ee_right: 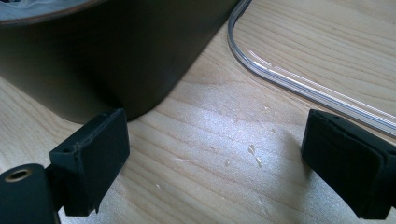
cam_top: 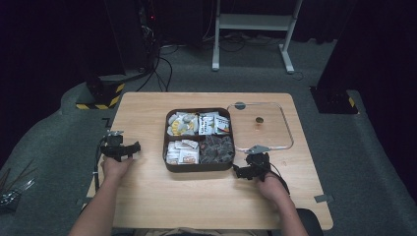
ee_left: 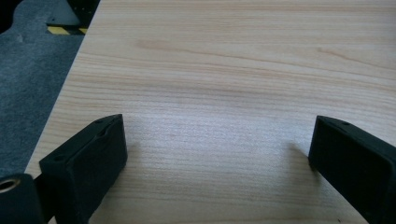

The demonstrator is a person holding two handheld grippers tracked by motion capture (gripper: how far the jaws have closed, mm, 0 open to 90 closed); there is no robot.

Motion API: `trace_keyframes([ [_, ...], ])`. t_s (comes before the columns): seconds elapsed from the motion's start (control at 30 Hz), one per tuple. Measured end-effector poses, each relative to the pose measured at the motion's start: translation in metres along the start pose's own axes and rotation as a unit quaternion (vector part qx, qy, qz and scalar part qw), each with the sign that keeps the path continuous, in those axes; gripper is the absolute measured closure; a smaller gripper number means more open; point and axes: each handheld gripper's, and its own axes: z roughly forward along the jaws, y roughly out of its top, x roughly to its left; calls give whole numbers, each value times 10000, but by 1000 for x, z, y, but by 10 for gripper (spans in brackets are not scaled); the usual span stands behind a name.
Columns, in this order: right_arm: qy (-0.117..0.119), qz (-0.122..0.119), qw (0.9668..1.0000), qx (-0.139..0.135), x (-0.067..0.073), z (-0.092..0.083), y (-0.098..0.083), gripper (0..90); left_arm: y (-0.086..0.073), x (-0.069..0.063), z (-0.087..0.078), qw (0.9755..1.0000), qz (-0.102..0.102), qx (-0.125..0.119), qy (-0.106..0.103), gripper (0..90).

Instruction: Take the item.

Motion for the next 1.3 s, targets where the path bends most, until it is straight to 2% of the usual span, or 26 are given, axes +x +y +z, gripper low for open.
trace_keyframes([
  [0.13,0,0,10000,-1,0,0,0,78,1,0,-1,10000,19,36,-13,76],
  [0.2,0,0,10000,-1,0,0,0,77,2,2,-4,10000,-54,7,-21,170],
  [0.23,-1,0,10000,-1,0,0,0,77,4,3,-4,9999,-75,46,-77,183],
  [0.33,0,-1,10000,-1,0,0,0,78,8,4,-4,9995,48,180,-270,173],
  [0.37,0,0,10000,-1,0,0,0,77,9,3,-5,9990,173,213,-342,231],
  [0.47,0,1,10000,-1,0,0,0,77,10,1,-6,9986,255,235,-388,251],
  [0.5,1,-1,10000,-1,0,0,0,77,12,0,-6,9981,298,251,-483,259],
  [0.6,0,-1,10000,0,0,0,0,77,16,-1,-10,9972,395,242,-582,269],
  [0.73,-1,11,10000,3,0,0,0,77,23,1,-15,9966,309,173,-748,316],
  [0.87,-2,13,10000,3,0,0,0,77,26,3,-21,9950,313,46,-952,325],
  [0.9,-2,13,10000,3,0,0,0,77,28,3,-22,9941,327,81,-1028,324],
  [1.07,-2,17,10000,6,0,0,0,77,33,1,-24,9925,417,166,-1139,323],
  [1.17,-2,18,10000,7,0,0,0,77,37,-4,-29,9911,585,29,-1200,332],
  [1.3,-1,19,10000,7,0,0,0,77,42,-8,-31,9869,777,119,-1405,352],
])
